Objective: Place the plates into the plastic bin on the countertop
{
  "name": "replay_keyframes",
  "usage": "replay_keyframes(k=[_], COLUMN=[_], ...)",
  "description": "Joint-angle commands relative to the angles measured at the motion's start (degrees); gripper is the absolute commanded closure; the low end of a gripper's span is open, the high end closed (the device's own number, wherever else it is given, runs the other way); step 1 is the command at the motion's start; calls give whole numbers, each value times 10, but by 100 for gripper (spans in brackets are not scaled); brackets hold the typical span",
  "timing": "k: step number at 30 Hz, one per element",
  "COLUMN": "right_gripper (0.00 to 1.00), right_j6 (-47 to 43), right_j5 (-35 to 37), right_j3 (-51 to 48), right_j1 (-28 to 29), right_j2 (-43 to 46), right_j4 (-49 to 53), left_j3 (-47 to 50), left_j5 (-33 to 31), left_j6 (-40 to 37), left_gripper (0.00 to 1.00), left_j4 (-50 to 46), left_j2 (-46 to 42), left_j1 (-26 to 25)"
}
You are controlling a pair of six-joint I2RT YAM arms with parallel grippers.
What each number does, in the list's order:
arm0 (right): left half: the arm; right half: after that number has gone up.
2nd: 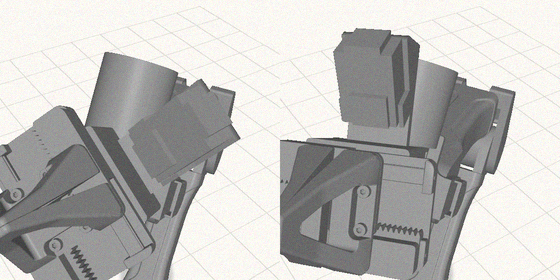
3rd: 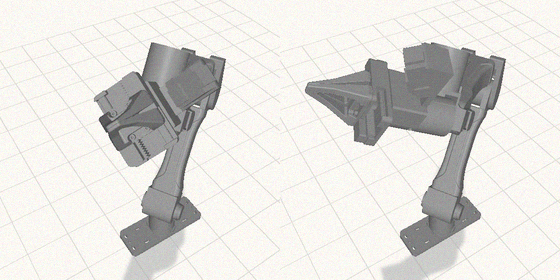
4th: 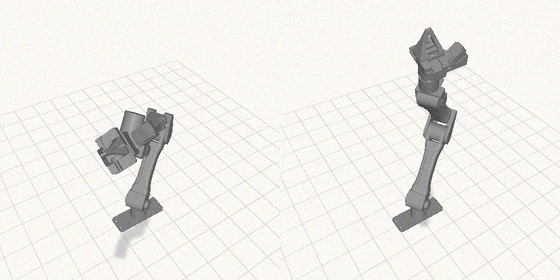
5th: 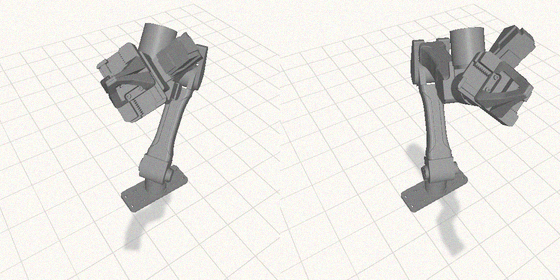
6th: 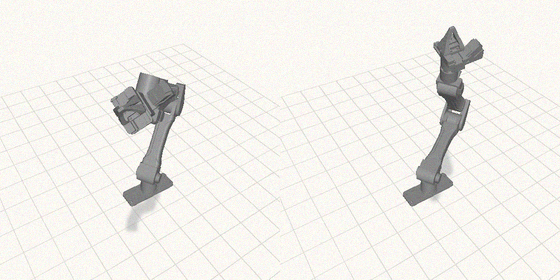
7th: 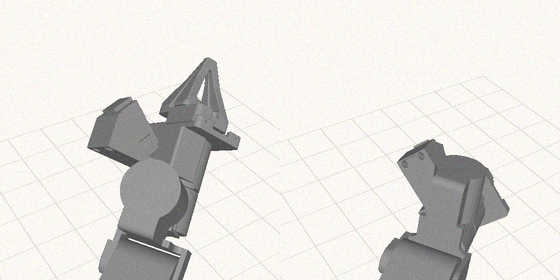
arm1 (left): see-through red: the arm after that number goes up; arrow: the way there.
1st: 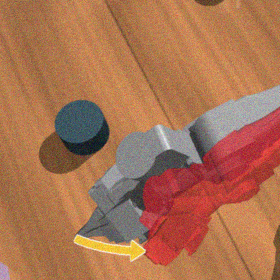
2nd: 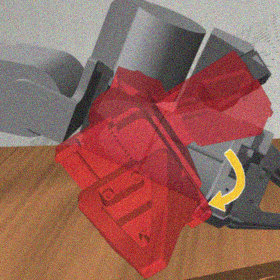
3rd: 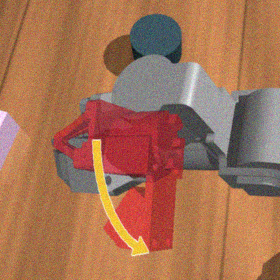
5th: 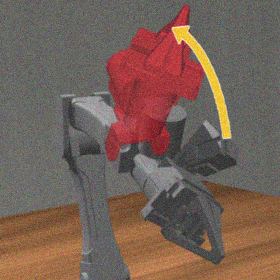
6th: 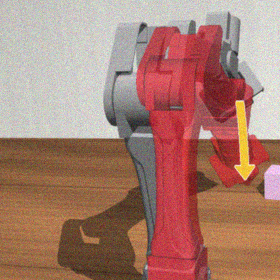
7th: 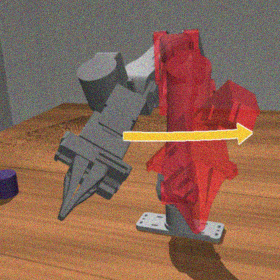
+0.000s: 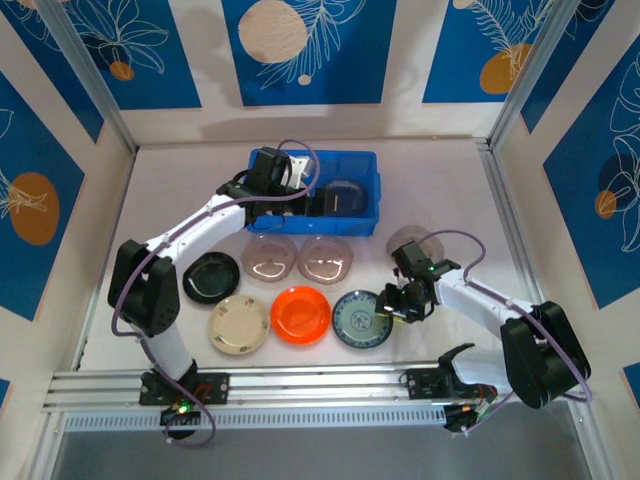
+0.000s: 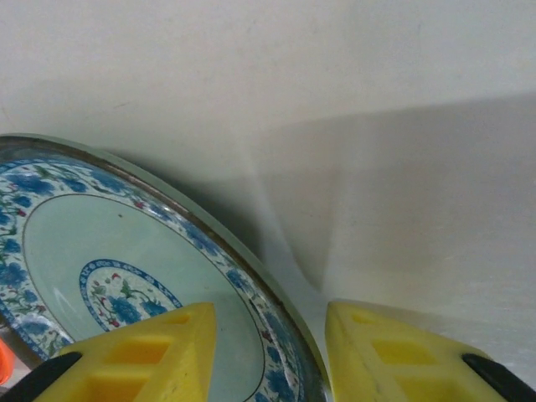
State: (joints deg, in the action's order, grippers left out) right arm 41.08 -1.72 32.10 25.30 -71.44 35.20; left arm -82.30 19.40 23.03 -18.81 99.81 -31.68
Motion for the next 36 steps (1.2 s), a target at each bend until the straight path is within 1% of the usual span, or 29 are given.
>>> replay_keyframes(k=[1,9,11,14,19,22,27,36], right_gripper=[63,71,78,81,89,99,100,100], right_j6=[3,9,11,12,15,19,39,61], right_j5=[-11,3,4,5,7,7,14,39], right_j3=[8,16,16,18,19,19,19,55], right_j1=[7,9,8,9,8,8,9,10], right_j2=[-13,-23,-23,-25,-28,-27,1,144], right_j4=[14,29,29,30,36,36,43,109], left_j3=[3,-5,-6,-4,-6,-9,-14,-16], left_j5=[14,8,7,6,4,5,5,2], left_j6=[8,-1,-1,-3,-3,-3,-4,-10], left_gripper=[1,1,1,1,1,1,1,1], left_j4=[16,8,8,8,10,8,1,-13], left_j2=[5,12,13,13,18,21,17,-2], left_j1=[-5,-5,-4,-4,-3,-3,-4,-2])
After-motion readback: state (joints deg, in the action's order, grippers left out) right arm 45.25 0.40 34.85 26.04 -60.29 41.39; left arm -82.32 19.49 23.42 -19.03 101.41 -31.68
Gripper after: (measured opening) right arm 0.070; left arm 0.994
